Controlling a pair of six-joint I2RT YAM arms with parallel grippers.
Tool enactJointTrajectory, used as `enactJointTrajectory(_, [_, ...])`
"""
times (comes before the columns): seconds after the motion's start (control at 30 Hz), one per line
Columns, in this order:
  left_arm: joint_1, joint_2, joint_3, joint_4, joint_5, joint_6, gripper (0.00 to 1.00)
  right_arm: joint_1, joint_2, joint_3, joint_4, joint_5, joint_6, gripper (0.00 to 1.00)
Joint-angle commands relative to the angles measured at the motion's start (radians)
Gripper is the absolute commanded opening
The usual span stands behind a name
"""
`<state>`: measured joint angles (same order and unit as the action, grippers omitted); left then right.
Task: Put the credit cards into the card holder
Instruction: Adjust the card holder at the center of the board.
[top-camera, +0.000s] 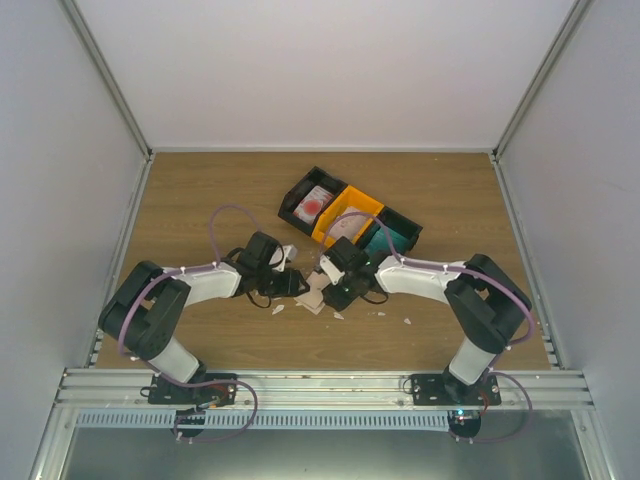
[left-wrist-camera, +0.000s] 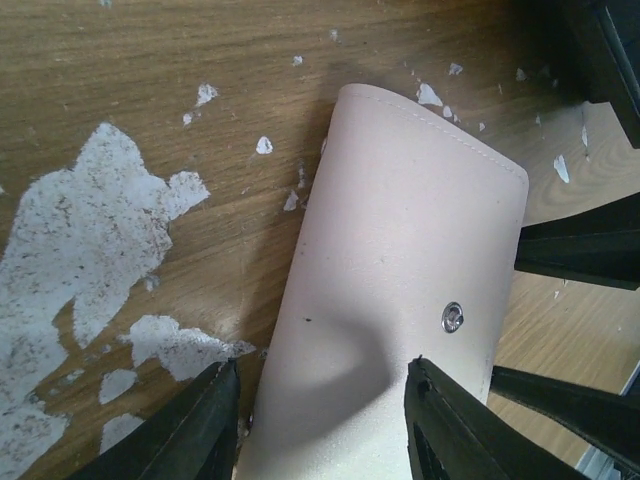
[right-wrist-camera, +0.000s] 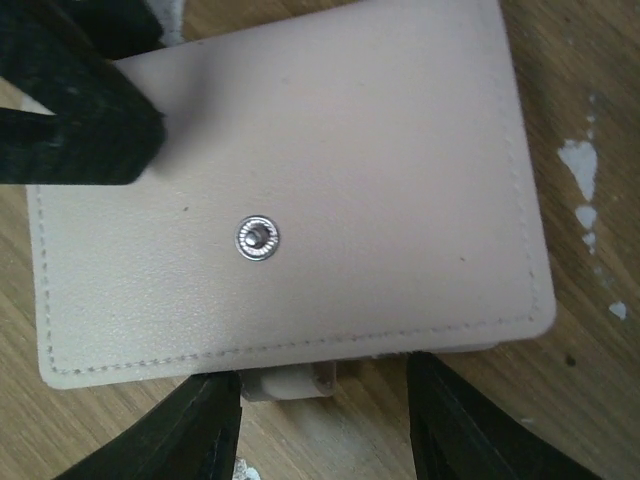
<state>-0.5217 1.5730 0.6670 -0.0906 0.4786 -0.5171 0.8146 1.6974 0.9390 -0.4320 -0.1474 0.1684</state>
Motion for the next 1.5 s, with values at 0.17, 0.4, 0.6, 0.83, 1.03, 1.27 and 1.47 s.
enactJointTrajectory(0.17, [0.0,0.028,-0.005,0.026,0.033,0.018,0.4,0.065,0.016,0.009,0.056,0.063,-0.165,0.51])
enactJointTrajectory(0.4, [-0.003,0.038,-0.037,0.037,0.037,0.008,0.31,0.082,0.061,0.021,0.054,0.144,-0.17,0.52])
enactJointTrajectory(0.6, [-0.003,0.033,-0.072,0.03,0.011,0.01,0.25,0.081,0.073,0.01,0.058,0.289,-0.054,0.45])
enactJointTrajectory(0.83, [-0.003,0.036,-0.11,0.036,-0.003,0.014,0.18,0.07,0.01,-0.037,0.121,0.36,0.051,0.37])
enactJointTrajectory(1.03, [-0.001,0.028,-0.123,0.032,-0.014,0.015,0.12,0.061,-0.017,-0.062,0.16,0.401,0.086,0.29])
enactJointTrajectory(1.27, [-0.001,0.033,-0.133,0.041,-0.017,0.013,0.1,0.052,-0.009,-0.07,0.215,0.392,0.124,0.3])
enactJointTrajectory(1.47, [-0.001,0.04,-0.134,0.045,-0.017,0.02,0.06,0.046,-0.022,-0.099,0.307,0.222,0.04,0.43])
